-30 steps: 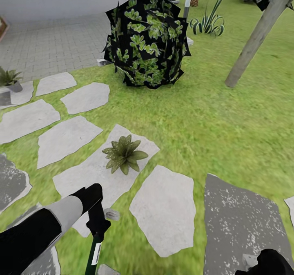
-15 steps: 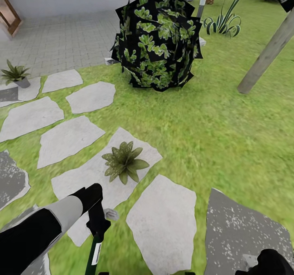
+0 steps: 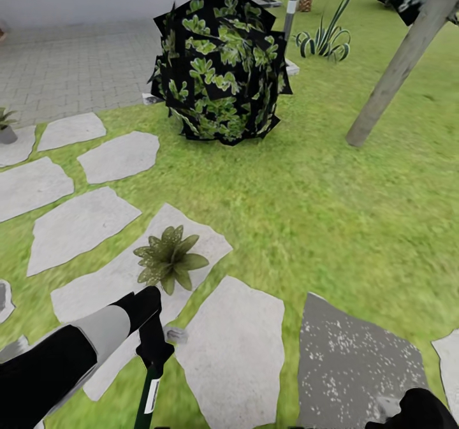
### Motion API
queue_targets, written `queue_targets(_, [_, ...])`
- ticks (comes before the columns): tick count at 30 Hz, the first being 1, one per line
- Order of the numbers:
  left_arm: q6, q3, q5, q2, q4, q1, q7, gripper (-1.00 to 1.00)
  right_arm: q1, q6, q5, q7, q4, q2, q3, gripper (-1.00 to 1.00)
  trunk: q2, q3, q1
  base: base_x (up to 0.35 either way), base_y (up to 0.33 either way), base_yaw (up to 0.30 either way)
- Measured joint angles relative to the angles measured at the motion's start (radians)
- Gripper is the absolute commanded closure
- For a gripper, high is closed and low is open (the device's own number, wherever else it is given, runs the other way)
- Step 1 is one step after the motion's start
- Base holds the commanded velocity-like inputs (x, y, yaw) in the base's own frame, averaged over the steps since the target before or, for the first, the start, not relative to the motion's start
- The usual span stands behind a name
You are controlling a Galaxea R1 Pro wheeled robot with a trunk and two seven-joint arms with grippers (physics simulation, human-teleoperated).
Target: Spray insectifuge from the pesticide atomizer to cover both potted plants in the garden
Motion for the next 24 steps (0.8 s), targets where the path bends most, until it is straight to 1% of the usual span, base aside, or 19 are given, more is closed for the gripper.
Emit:
queue_targets(6, [0.0, 0.001, 0.001, 0.0, 0.001, 0.006, 0.0, 1.0, 0.0, 0.0, 0.0, -0.001, 0.001, 0.0, 0.0, -1.0, 0.0, 0.005, 0.0, 0.0, -0.051, -0.128])
queue_targets(10, [0.0, 0.0, 0.001, 0.0, 0.0, -0.002, -0.002, 1.0, 0.0, 0.0, -0.001, -0.003, 0.007, -0.001, -0.003, -1.0, 0.0, 0.007, 0.0, 0.0, -0.003, -0.033])
queue_targets(11, [0.0, 0.0, 0.001, 0.0, 0.0, -0.01, -0.002, 1.0, 0.0, 0.0, -0.001, -0.002, 0.007, -0.001, -0.003, -1.0, 0.0, 0.007, 0.0, 0.0, -0.001, -0.007])
queue_targets(12, [-0.001, -0.001, 0.0, 0.001, 0.001, -0.032, -0.002, 1.0, 0.0, 0.0, -0.001, 0.0, 0.007, 0.0, -0.002, -1.0, 0.0, 0.007, 0.0, 0.0, 0.0, -0.004])
queue_targets(14, [0.001, -0.002, 0.001, 0.002, 0.002, -0.058, -0.003, 1.0, 0.0, 0.0, -0.001, 0.001, 0.008, 0.0, -0.002, -1.0, 0.0, 0.007, 0.0, 0.0, 0.0, -0.002])
queue_targets(16, [0.001, -0.002, 0.002, 0.003, 0.003, -0.071, -0.003, 1.0, 0.0, 0.0, -0.001, 0.002, 0.007, 0.0, -0.002, -1.0, 0.0, 0.007, 0.0, 0.0, 0.0, 0.0])
queue_targets(18, [0.001, -0.006, 0.0, 0.003, 0.003, -0.095, -0.002, 1.0, 0.0, 0.0, -0.001, 0.002, 0.005, 0.0, -0.001, -1.0, 0.0, 0.007, 0.0, 0.0, 0.0, 0.0])
queue_targets(21, [0.001, -0.028, -0.002, 0.004, 0.004, -0.159, -0.002, 1.0, 0.0, 0.0, -0.001, 0.002, 0.004, 0.0, -0.001, -1.0, 0.0, 0.007, 0.0, 0.0, 0.0, 0.0])
queue_targets(24, [0.002, -0.038, 0.0, 0.005, 0.005, -0.186, -0.003, 1.0, 0.0, 0.0, -0.001, 0.002, 0.005, 0.0, -0.001, -1.0, 0.0, 0.007, 0.0, 0.0, 0.0, 0.0])
